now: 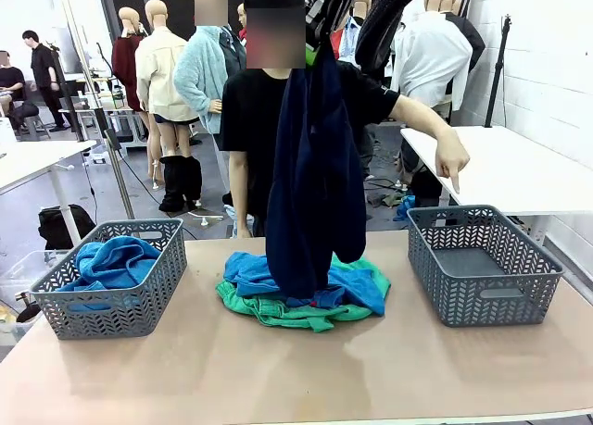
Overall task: Sort the tops and bottoms.
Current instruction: Sort the clothes according to human instructions.
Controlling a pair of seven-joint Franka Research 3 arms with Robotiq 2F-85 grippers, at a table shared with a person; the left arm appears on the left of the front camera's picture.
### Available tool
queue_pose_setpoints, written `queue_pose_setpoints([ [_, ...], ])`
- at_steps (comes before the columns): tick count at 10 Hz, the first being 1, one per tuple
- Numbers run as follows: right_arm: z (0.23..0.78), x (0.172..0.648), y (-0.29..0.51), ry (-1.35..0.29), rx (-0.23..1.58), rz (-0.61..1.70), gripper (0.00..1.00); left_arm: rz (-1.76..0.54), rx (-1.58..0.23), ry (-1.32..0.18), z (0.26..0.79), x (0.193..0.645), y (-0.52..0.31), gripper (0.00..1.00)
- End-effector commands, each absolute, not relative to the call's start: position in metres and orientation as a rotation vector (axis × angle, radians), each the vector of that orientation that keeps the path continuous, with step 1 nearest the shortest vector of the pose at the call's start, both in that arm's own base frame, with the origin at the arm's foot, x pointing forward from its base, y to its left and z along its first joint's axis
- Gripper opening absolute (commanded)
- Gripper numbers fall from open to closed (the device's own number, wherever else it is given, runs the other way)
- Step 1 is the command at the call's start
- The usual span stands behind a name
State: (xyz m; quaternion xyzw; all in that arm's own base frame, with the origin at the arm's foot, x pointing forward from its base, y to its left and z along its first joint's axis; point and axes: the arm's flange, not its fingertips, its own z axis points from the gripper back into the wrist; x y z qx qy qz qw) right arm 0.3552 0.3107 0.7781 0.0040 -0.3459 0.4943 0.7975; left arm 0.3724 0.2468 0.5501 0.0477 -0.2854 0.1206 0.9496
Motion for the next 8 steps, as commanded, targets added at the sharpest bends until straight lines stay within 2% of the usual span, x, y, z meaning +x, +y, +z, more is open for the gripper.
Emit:
queue_pose_setpoints([
  [1, 0.7782, 0.3542, 0.3088, -0.746, -0.003, 1.067, 0.0, 0.248, 0.098, -0.582, 0.5505, 0.372, 0.247, 1.0],
  [8, 0.7782, 0.3542, 0.3088, -0.746, -0.003, 1.067, 0.0, 0.248, 0.098, -0.582, 0.5505, 0.372, 0.247, 1.0],
])
